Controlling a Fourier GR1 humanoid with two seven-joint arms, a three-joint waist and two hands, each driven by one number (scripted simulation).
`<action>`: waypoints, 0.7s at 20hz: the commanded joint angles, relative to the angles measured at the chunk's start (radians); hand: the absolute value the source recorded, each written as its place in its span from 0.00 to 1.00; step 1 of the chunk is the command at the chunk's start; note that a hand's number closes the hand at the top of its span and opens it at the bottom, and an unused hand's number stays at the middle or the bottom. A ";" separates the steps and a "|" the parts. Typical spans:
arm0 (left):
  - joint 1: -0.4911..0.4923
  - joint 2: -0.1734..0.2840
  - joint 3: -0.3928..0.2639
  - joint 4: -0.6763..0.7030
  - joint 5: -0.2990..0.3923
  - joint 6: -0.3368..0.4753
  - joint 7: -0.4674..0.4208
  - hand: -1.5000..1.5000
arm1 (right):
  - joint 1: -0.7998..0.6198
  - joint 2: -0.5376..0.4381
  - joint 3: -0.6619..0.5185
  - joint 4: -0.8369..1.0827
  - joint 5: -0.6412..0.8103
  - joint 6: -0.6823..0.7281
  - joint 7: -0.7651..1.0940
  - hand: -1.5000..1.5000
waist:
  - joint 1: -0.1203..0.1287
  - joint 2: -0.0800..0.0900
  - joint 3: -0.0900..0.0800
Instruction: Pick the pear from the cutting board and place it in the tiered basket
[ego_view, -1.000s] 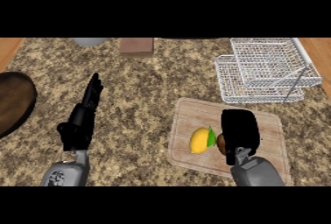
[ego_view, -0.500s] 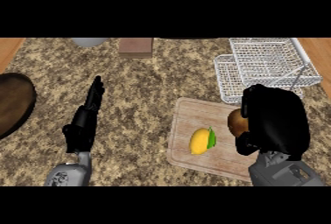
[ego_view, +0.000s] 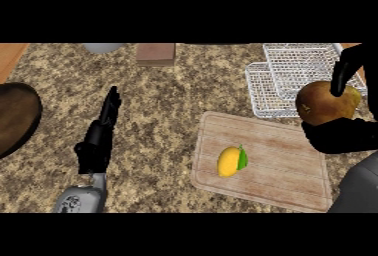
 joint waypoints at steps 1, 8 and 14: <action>0.005 0.004 -0.006 -0.020 0.019 -0.028 0.019 0.50 | -0.154 0.013 -0.112 0.102 -0.116 0.015 0.118 1.00 | 0.014 0.002 0.000; 0.039 -0.009 -0.009 0.027 0.003 -0.013 -0.059 0.50 | -0.221 -0.066 -0.211 0.278 -0.166 -0.107 0.049 1.00 | 0.006 0.004 0.000; -0.030 -0.010 -0.006 0.029 -0.002 0.010 -0.001 0.50 | -0.211 -0.195 -0.202 0.438 -0.152 -0.248 -0.027 1.00 | 0.004 0.006 0.001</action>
